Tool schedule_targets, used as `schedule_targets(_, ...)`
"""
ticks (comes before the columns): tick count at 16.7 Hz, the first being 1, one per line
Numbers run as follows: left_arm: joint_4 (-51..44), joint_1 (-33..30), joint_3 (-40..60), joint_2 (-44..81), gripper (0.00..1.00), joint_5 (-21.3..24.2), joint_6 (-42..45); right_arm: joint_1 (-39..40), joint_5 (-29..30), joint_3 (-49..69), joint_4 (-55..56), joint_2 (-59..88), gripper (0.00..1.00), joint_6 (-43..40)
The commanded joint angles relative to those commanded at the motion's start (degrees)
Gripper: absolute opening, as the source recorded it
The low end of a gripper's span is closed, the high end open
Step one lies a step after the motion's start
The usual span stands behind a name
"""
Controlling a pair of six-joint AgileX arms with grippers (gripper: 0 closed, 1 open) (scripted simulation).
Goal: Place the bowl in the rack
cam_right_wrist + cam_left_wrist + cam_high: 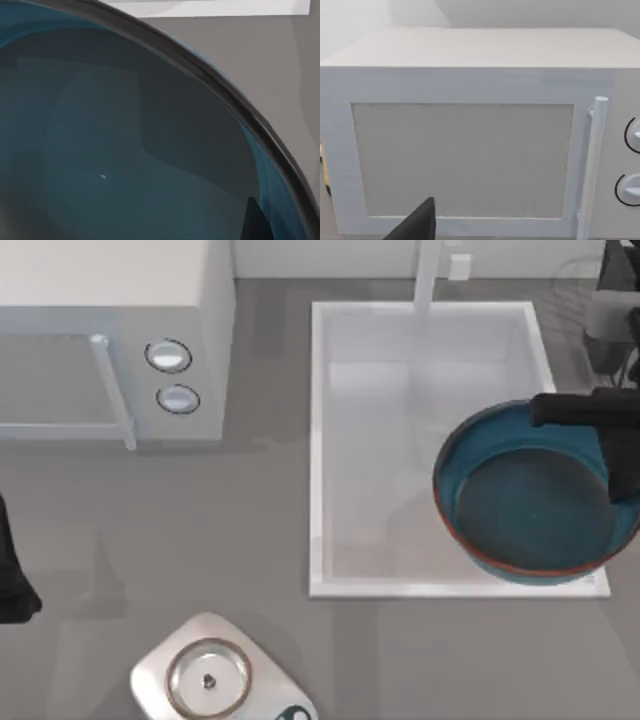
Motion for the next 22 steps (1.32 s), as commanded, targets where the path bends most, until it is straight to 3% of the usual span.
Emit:
schedule_targets(5, 0.0, 0.0, 0.0, 0.0, 1.0, 0.0, 0.0, -13.8, -7.4, -4.4, 16.4, -6.4, 0.0, -5.9)
schedule_targets(15, 0.0, 0.0, 0.0, 0.0, 1.0, 0.0, 0.0, -51.6, -27.2, -20.1, 66.3, -24.8, 0.0, -23.0)
schedule_targets(19, 0.0, 0.0, 0.0, 0.0, 1.0, 0.0, 0.0, -61.2, -32.5, -23.8, 77.0, -30.6, 0.0, -27.1)
schedule_targets(22, 0.0, 0.0, 0.0, 0.0, 1.0, 0.0, 0.0, -62.9, -33.5, -24.4, 78.8, -31.8, 0.0, -27.8)
